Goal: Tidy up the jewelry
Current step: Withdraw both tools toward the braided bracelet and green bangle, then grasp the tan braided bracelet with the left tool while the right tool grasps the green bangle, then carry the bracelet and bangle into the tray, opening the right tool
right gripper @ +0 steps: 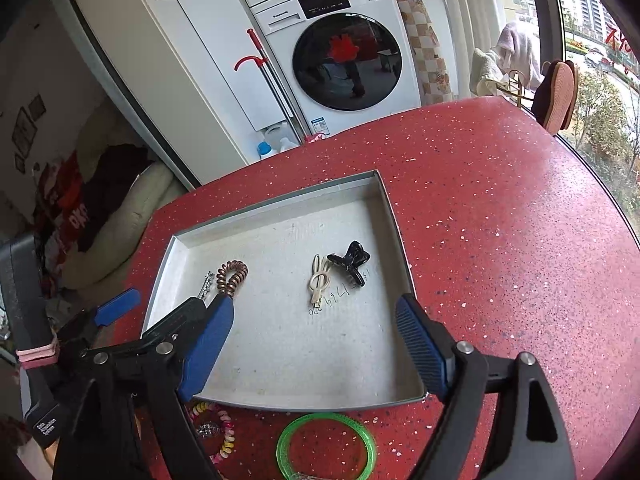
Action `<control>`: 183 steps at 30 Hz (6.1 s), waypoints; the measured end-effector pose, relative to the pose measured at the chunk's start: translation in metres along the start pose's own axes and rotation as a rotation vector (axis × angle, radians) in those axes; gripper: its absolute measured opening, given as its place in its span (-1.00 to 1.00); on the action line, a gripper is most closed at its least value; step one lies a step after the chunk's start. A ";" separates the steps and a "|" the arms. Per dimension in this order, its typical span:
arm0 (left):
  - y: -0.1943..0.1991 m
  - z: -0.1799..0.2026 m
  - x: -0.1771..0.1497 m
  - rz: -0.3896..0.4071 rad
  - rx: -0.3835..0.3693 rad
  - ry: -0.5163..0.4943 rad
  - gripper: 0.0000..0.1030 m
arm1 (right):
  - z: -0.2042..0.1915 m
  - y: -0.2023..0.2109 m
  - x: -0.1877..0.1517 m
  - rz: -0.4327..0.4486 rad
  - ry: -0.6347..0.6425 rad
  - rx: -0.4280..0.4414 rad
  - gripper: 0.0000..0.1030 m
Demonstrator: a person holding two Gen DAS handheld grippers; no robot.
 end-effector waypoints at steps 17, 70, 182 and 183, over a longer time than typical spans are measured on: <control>0.067 -0.055 -0.071 0.040 0.028 0.010 1.00 | -0.038 0.051 -0.032 0.004 0.062 0.042 1.00; 0.052 -0.002 -0.174 -0.093 -0.043 -0.171 0.19 | 0.020 0.000 -0.118 -0.223 0.164 -0.296 0.00; -0.037 -0.020 -0.027 -0.042 0.014 -0.038 -0.50 | -0.007 -0.013 -0.021 -0.071 0.070 -0.113 -0.16; -0.036 -0.019 -0.026 -0.041 0.014 -0.038 -0.42 | -0.008 -0.013 -0.021 -0.071 0.069 -0.113 -0.16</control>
Point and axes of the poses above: each gripper's, at about its wrist camera, not at the fingertips, and y roughly against the way its jaws point, z to its right, x to its top, the point moved 9 cm from there along -y, roughly the way its jaws point, and after that the axes turned 14 degrees about x, right-handed, at the moved point
